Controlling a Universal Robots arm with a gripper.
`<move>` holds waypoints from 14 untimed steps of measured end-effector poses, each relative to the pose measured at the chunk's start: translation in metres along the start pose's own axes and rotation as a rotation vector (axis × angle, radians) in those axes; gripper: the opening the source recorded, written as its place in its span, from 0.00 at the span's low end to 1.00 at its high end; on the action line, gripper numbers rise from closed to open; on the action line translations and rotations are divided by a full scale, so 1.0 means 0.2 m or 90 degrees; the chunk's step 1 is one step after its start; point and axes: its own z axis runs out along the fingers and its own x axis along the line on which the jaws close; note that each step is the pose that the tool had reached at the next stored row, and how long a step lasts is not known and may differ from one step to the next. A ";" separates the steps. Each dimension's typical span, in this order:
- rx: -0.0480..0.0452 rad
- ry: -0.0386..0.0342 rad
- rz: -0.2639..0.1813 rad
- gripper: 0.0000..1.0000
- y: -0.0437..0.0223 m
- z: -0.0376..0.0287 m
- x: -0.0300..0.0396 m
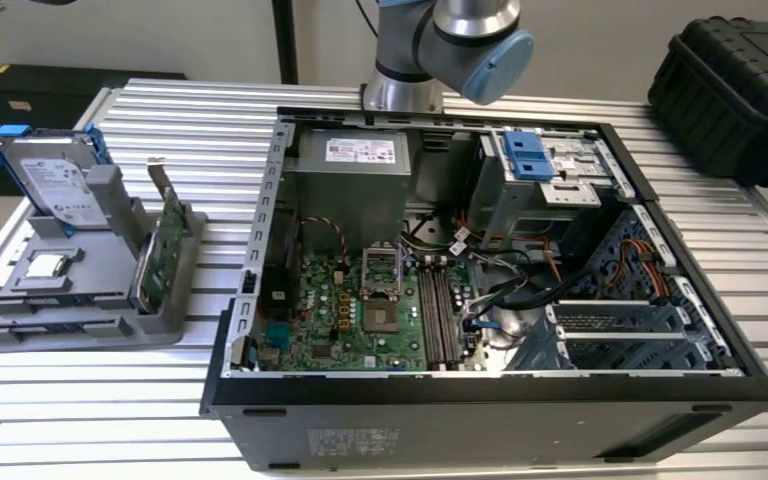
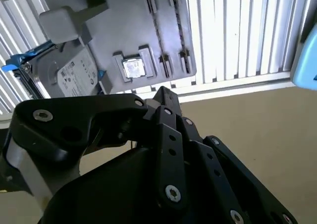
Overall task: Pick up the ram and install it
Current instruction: 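Pick up the ram and move it above insertion slot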
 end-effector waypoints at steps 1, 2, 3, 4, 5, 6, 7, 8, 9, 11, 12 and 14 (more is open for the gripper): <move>0.0001 0.0010 -0.011 0.00 0.000 0.002 0.000; 0.0002 0.0023 -0.023 0.00 0.000 0.004 0.000; 0.0004 0.0033 -0.035 0.00 -0.001 0.007 0.000; 0.0005 0.0045 -0.046 0.00 -0.001 0.008 0.000; 0.0006 0.0057 -0.058 0.00 -0.001 0.010 0.000; 0.0008 0.0066 -0.069 0.00 -0.001 0.013 0.000; 0.0010 0.0077 -0.081 0.00 -0.001 0.016 0.000; 0.0014 0.0085 -0.092 0.00 -0.002 0.018 0.000; 0.0017 0.0093 -0.104 0.00 -0.002 0.022 0.000; 0.0020 0.0111 -0.127 0.00 -0.003 0.028 0.000; 0.0020 0.0121 -0.138 0.00 -0.003 0.031 0.000; 0.0023 0.0140 -0.161 0.00 -0.003 0.038 0.000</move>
